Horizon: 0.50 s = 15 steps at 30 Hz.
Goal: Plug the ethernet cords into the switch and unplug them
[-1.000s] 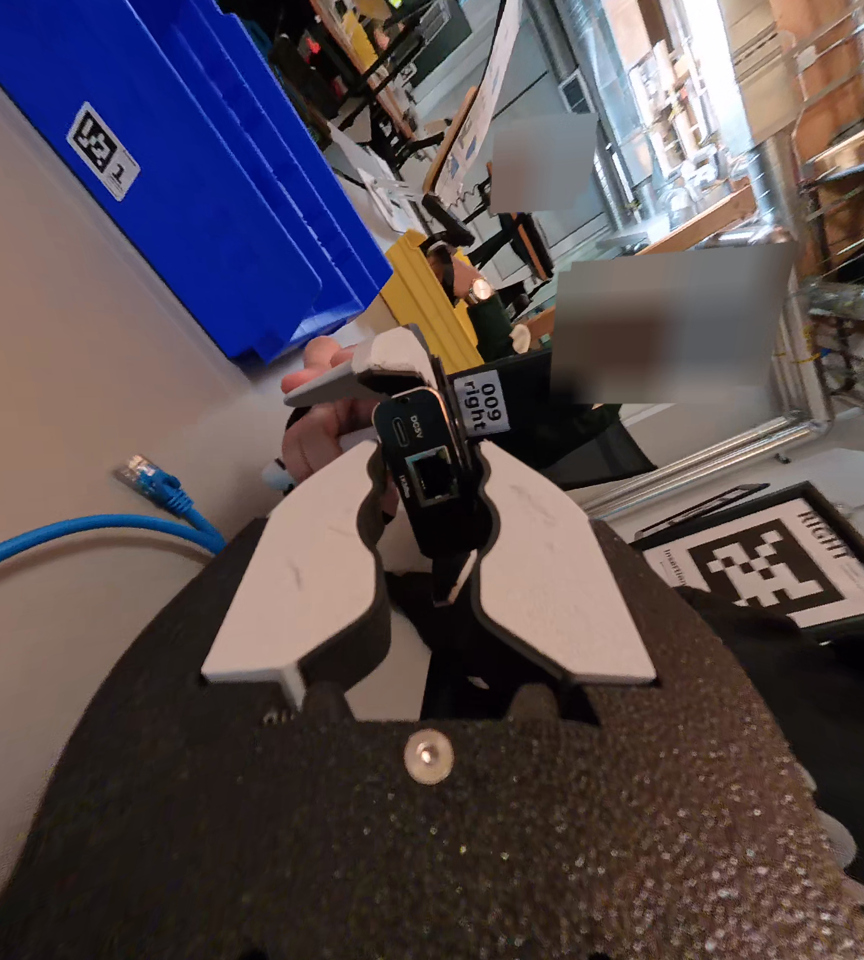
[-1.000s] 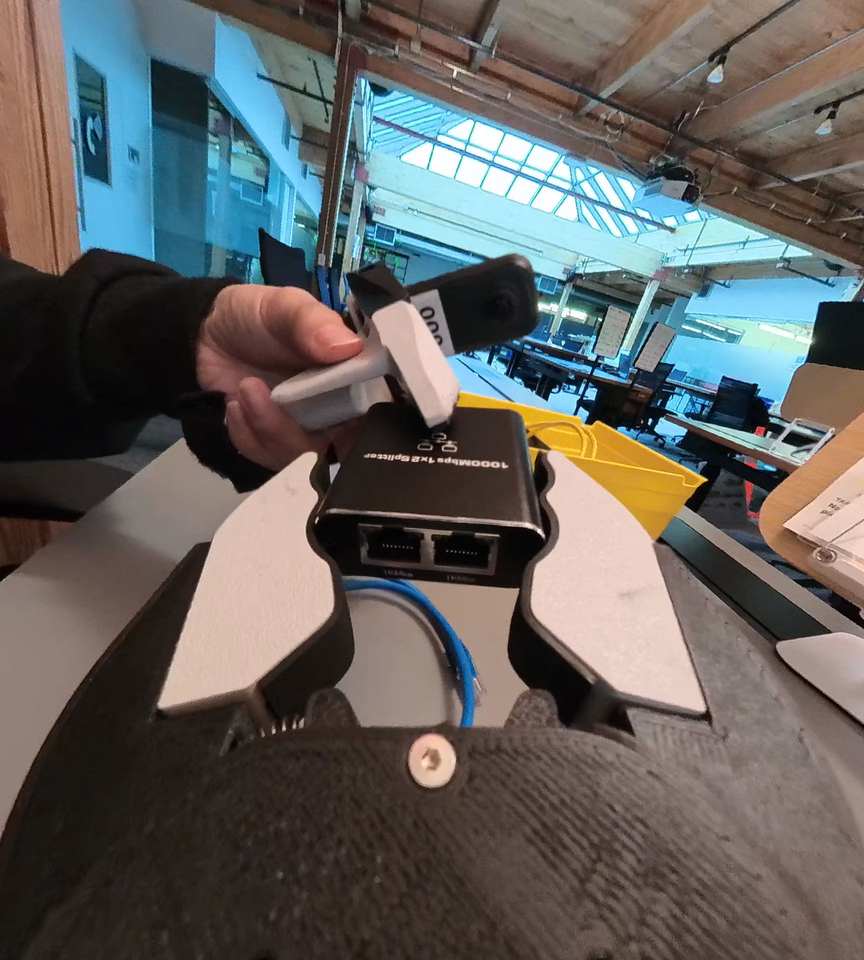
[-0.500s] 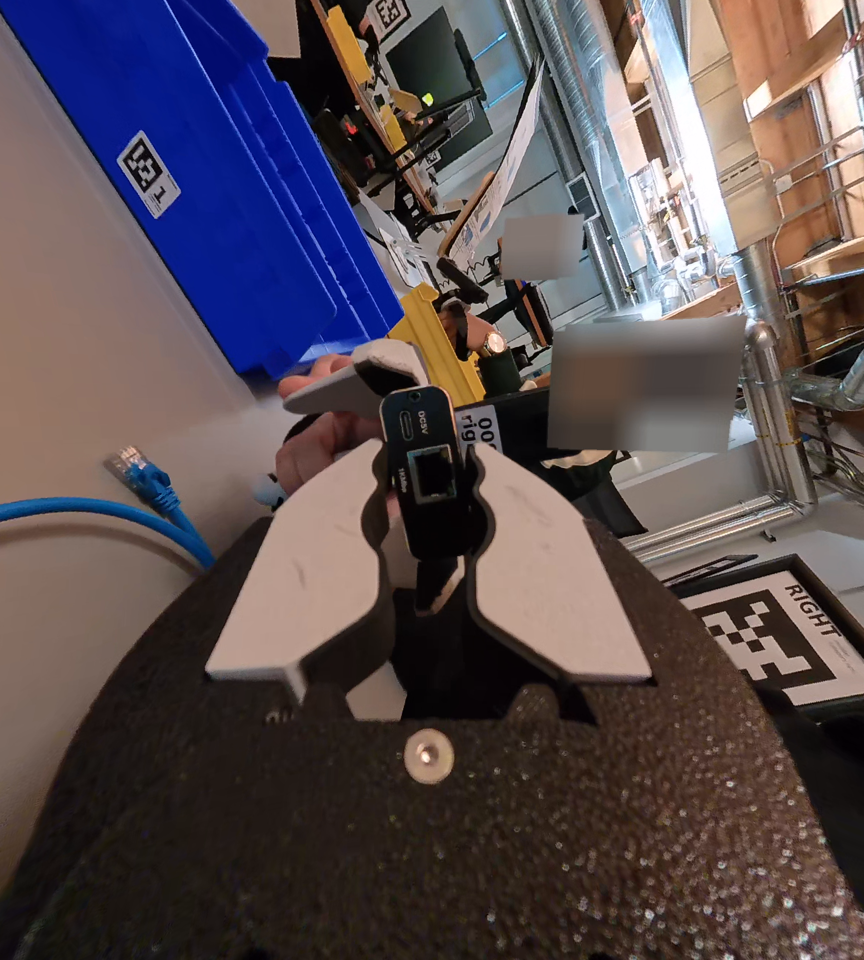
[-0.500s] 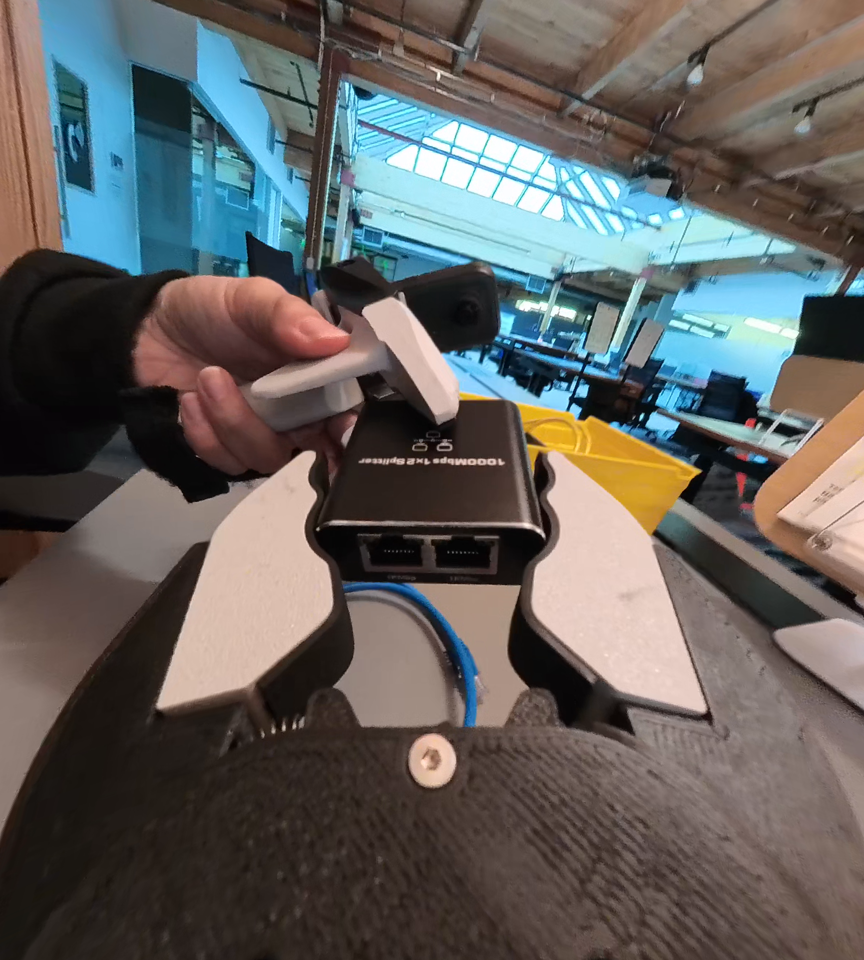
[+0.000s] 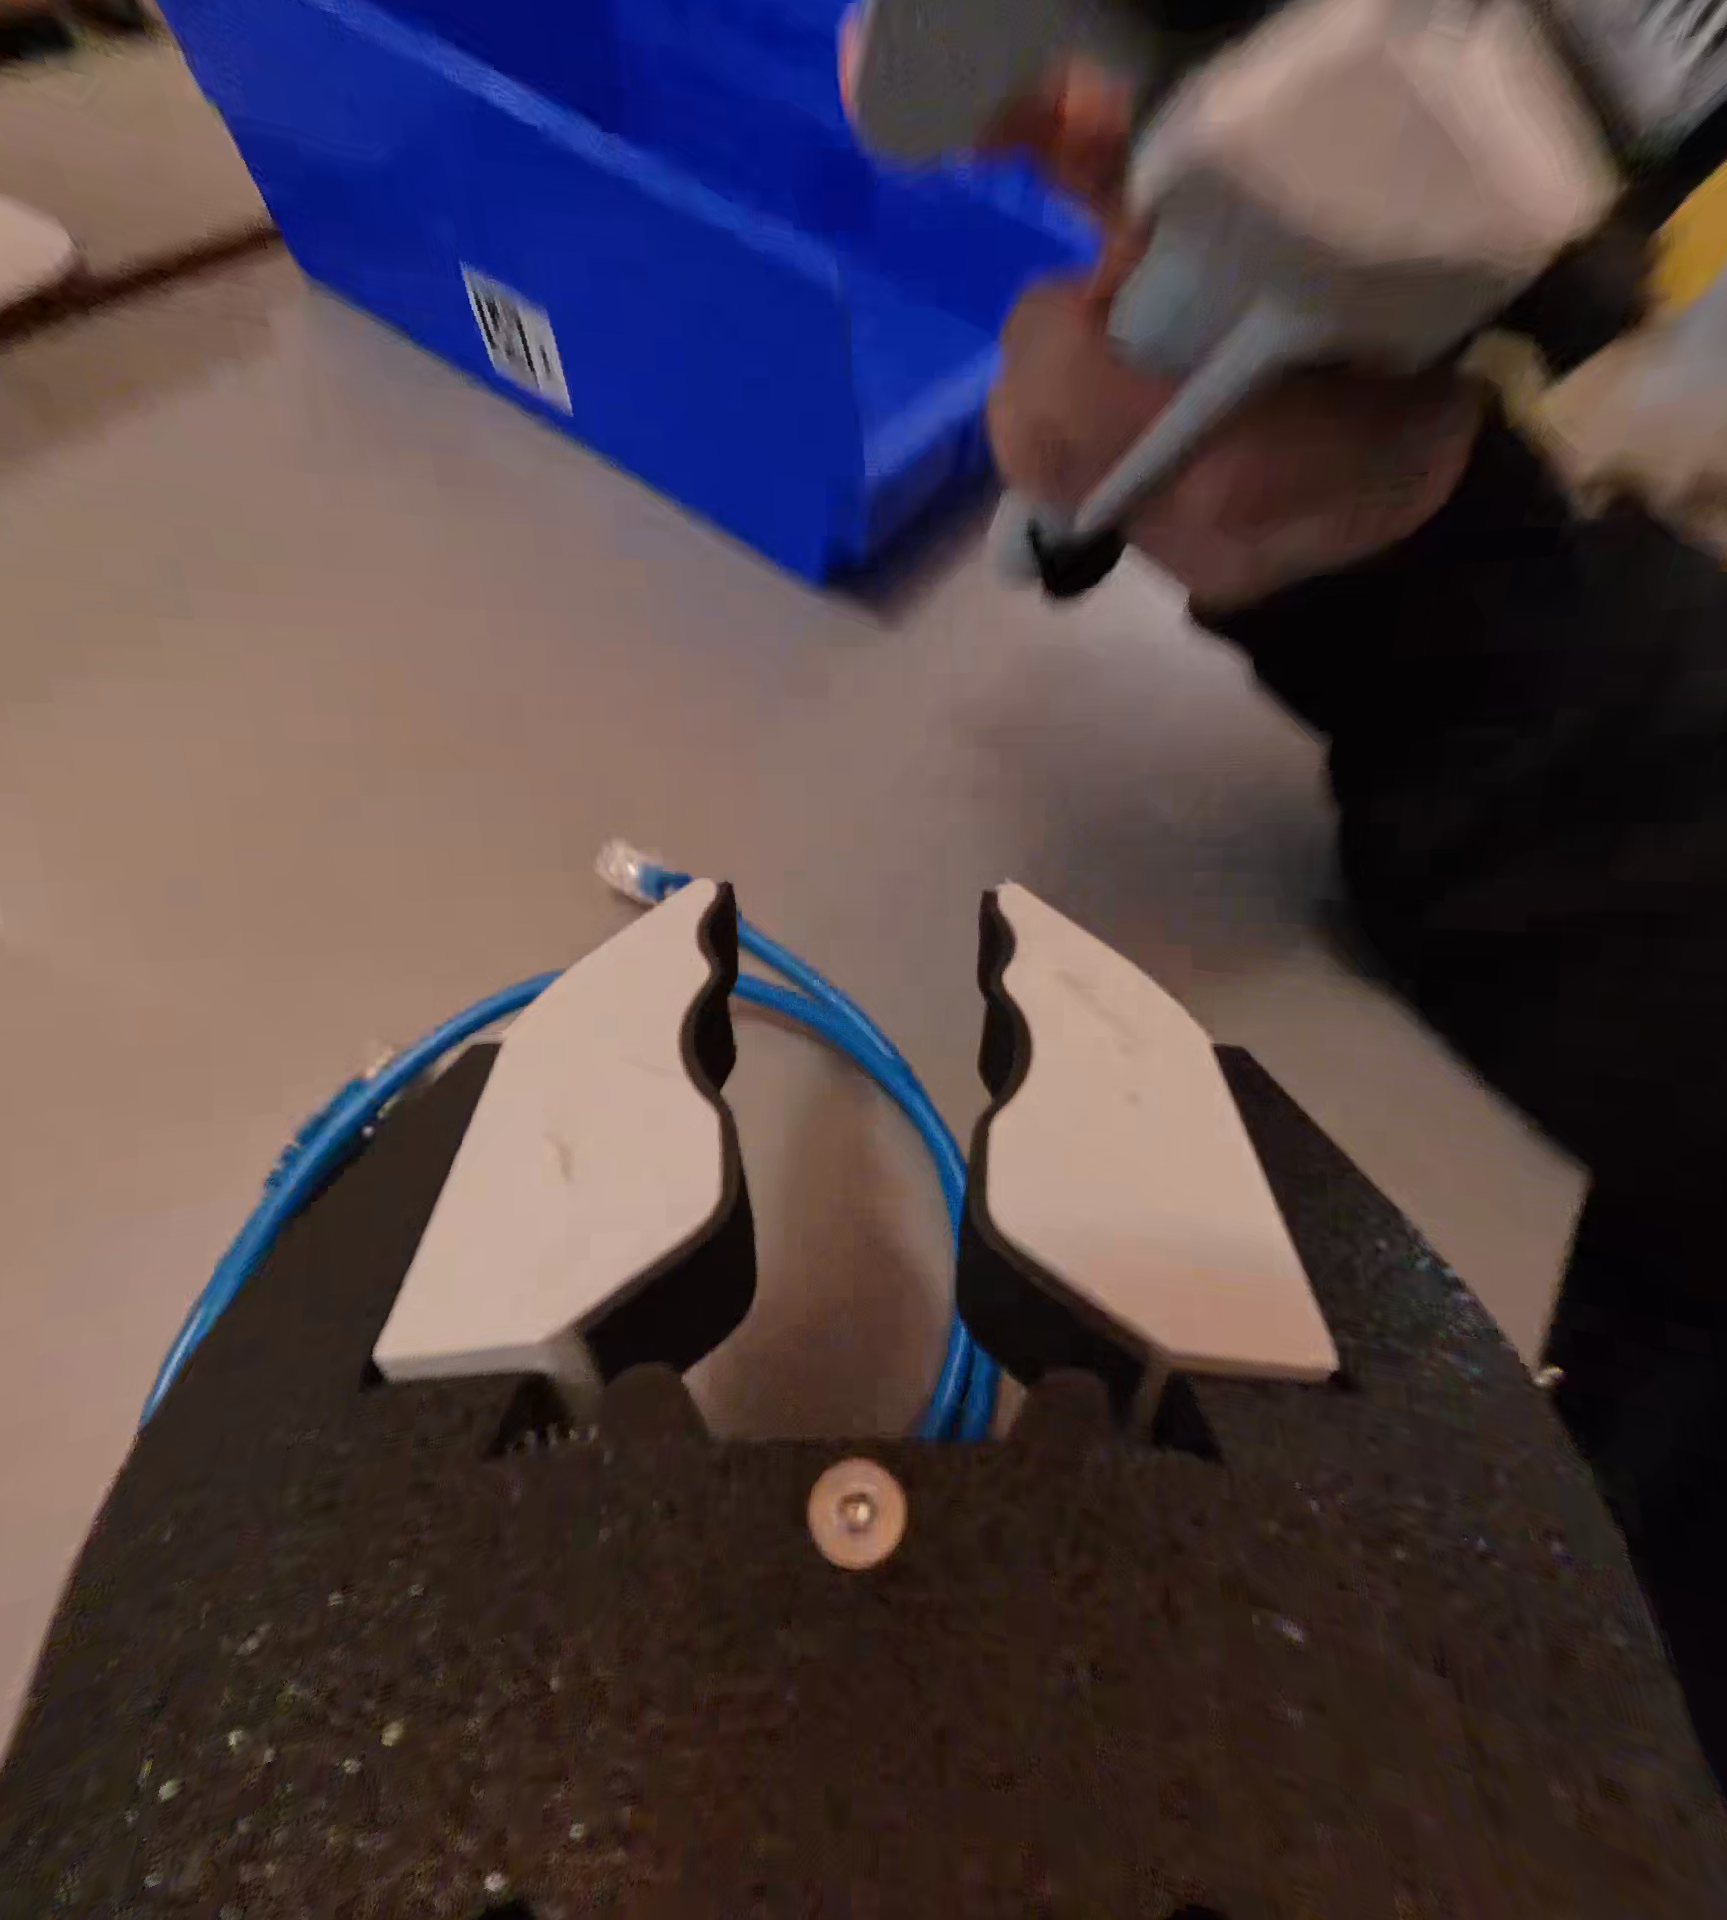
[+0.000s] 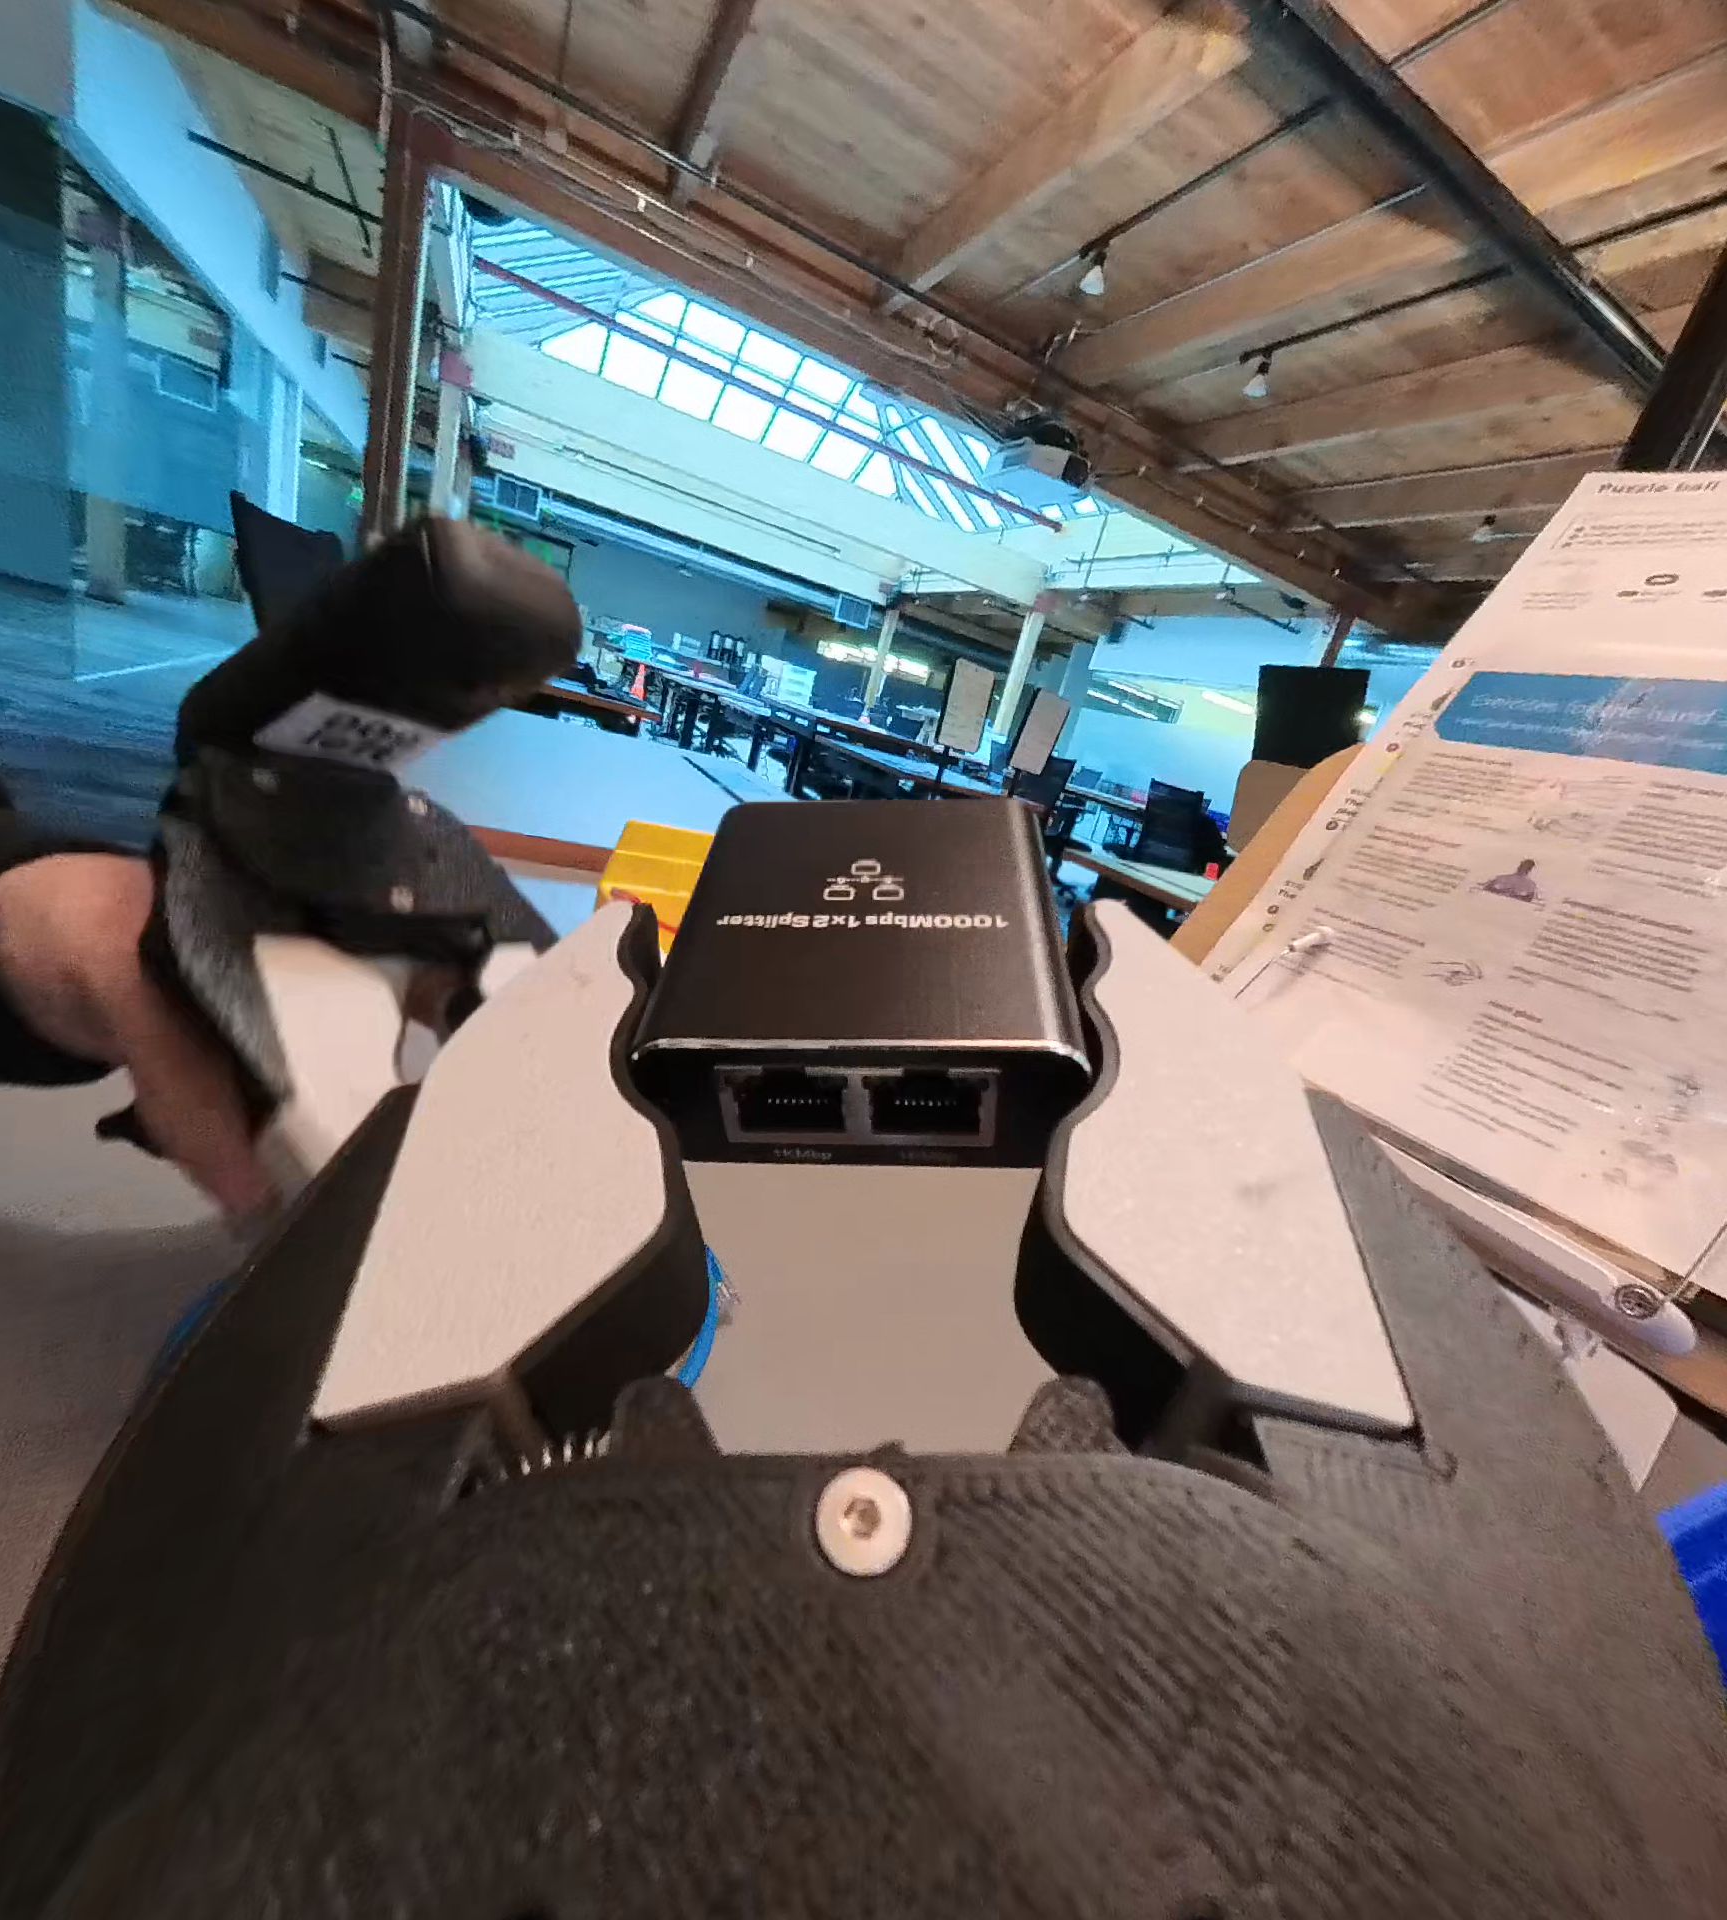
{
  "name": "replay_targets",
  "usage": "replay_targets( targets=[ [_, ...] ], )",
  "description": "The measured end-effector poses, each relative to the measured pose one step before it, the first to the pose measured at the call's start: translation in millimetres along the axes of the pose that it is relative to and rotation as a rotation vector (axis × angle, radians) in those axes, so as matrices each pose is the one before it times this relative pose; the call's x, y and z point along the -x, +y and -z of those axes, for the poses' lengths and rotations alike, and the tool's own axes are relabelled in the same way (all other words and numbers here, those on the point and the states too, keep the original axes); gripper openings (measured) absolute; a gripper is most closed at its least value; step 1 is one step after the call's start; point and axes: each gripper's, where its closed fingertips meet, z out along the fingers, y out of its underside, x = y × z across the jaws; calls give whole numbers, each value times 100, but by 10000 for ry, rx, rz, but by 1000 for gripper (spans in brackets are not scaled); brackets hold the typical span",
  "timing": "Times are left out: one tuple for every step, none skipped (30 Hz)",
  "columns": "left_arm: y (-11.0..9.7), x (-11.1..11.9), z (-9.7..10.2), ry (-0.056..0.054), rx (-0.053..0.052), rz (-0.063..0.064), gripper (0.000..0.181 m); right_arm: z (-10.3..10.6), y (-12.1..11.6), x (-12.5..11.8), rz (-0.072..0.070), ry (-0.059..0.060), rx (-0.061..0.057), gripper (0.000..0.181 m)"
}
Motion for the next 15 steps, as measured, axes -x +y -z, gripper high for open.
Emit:
replay_targets(
  targets=[
    [775,-108,-1181,-339,592,-374,44,57,-128,-8,-4,40,-123,76],
    [544,39,-1141,-337,474,-421,43,-27,-80,111,-127,-82,-151,76],
    [677,394,-1052,-443,578,-346,42,-42,-9,120,-168,-109,-137,76],
    [808,620,-935,-478,680,-180,42,-25,57,-76,-114,39,-112,76],
    [702,353,-792,-217,536,-36,41,7,167,-37,-92,-10,-21,76],
    [485,-83,-593,140,305,105,40,30,231,9,-53,-57,70,76],
    [263,-268,-365,308,100,145,37,75,295,-298,27,144,117,76],
    [197,-356,-137,398,33,36,32,59,144,1,-53,-82,8,76],
    [188,-374,95,426,-20,-115,27,33,-65,-78,-135,-4,-124,76],
    [285,-147,235,311,13,-185,24,43,-123,-27,-65,-12,-138,76],
    [431,-64,357,303,76,-229,23,37,14,233,-26,-199,4,76],
    [555,-217,445,425,95,-346,22,25,71,160,17,-131,37,76],
    [705,-370,528,476,101,-521,21,42,39,138,-22,-121,-6,76],
    [849,-411,607,422,140,-626,20,71,56,240,-75,-216,-17,76],
    [923,-399,635,327,185,-658,19,119,64,81,-39,-124,-25,76]
  ],
)
